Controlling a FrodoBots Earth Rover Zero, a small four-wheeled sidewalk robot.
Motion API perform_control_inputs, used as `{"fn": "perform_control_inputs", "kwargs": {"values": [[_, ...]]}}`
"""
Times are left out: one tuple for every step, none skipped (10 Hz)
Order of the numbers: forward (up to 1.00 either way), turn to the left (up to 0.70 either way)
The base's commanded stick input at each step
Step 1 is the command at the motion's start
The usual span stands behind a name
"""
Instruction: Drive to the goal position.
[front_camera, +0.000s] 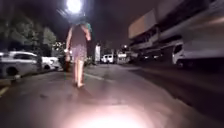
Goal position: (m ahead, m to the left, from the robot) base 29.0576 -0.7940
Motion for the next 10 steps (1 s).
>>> {"fn": "perform_control_inputs", "kwargs": {"values": [[1.0, 0.19], [1.0, 0.4], [1.0, 0.4], [1.0, 0.32], [1.0, 0.07], [1.0, 0.0], [1.0, 0.0], [1.0, 0.0], [1.0, 0.0], [1.0, 0.0]]}}
